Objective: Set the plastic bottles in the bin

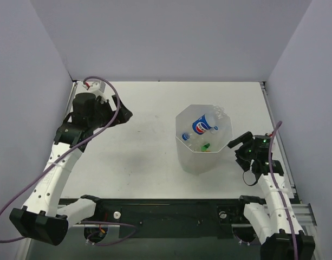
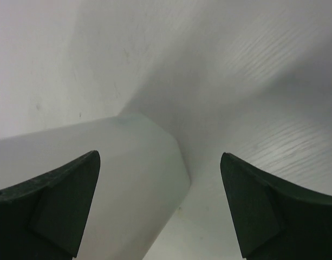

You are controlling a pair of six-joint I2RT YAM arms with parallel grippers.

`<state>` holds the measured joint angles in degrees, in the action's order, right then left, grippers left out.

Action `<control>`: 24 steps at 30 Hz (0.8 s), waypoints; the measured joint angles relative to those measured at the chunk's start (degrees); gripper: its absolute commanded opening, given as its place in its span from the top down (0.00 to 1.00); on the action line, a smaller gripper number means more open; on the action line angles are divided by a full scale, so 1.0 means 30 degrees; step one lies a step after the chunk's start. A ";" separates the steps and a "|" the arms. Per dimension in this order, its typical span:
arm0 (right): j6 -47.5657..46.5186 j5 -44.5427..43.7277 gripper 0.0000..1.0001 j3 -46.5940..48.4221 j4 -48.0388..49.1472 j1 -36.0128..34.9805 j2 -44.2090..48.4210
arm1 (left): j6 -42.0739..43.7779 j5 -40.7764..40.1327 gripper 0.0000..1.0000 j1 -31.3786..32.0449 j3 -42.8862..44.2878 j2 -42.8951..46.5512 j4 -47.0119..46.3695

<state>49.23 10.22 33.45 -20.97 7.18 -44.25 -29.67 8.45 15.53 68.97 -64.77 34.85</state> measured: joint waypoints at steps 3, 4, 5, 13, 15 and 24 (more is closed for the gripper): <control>0.2419 -0.0350 0.10 -0.1683 0.2295 -0.3687 -0.0984 | 0.0488 -0.0772 0.06 -0.0364 0.0765 0.0831 0.0058; 0.2798 -0.0495 0.10 -0.1625 0.2965 -0.4809 -0.1515 | 0.0597 -0.0954 0.06 -0.0459 0.0933 0.0889 0.0124; 0.3235 -0.0707 0.09 -0.1341 0.3818 -0.6309 -0.2441 | 0.0765 -0.1202 0.06 -0.0568 0.1239 0.0852 0.0393; 0.4947 -0.0918 0.07 0.2317 0.8466 -1.2065 -0.8510 | 0.2572 -0.3796 0.03 -0.1377 0.3410 0.0437 0.2601; 0.4874 -0.1035 0.07 0.2790 0.8495 -1.1999 -0.8626 | 0.2820 -0.4248 0.03 -0.1494 0.3614 0.0678 0.2885; 0.1625 -0.7038 0.00 0.4065 0.2798 -1.0608 -0.4838 | 0.3446 -0.5064 0.03 -0.1749 0.3636 0.1319 0.3876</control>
<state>54.11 -10.90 45.65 -12.58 -24.64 -58.76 -19.33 -6.74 10.28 79.88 -60.82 46.48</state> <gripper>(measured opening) 0.996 0.972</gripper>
